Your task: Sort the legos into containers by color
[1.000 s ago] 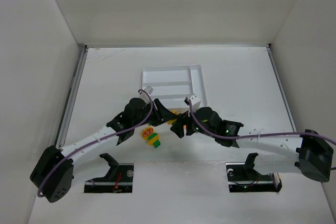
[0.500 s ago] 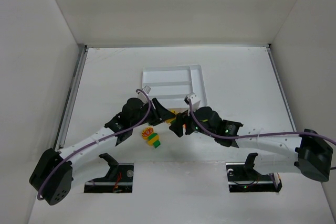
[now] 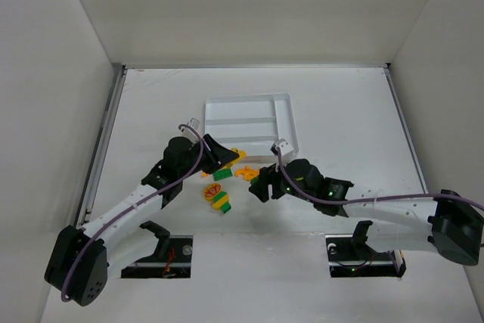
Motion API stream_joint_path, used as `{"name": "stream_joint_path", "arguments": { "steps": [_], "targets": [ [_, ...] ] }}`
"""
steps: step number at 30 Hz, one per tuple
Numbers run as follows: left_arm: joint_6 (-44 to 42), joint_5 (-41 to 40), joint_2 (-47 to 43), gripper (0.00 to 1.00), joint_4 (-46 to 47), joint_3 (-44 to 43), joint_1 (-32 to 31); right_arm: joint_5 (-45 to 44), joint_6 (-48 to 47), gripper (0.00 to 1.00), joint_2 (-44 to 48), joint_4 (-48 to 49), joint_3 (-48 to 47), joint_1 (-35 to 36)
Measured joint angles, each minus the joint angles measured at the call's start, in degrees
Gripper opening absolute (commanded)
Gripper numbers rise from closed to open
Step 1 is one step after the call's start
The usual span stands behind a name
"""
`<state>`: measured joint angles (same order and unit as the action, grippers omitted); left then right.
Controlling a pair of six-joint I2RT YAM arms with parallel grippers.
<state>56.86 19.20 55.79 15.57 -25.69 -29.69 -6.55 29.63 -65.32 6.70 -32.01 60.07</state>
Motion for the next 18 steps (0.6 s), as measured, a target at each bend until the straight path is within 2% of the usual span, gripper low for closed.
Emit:
{"name": "stream_joint_path", "arguments": {
  "steps": [18],
  "targets": [
    [-1.77,0.04,-1.11,0.10,-0.44,0.94,1.18,-0.07,0.15,0.58,0.55,-0.26,0.31,-0.35]
  ]
}}
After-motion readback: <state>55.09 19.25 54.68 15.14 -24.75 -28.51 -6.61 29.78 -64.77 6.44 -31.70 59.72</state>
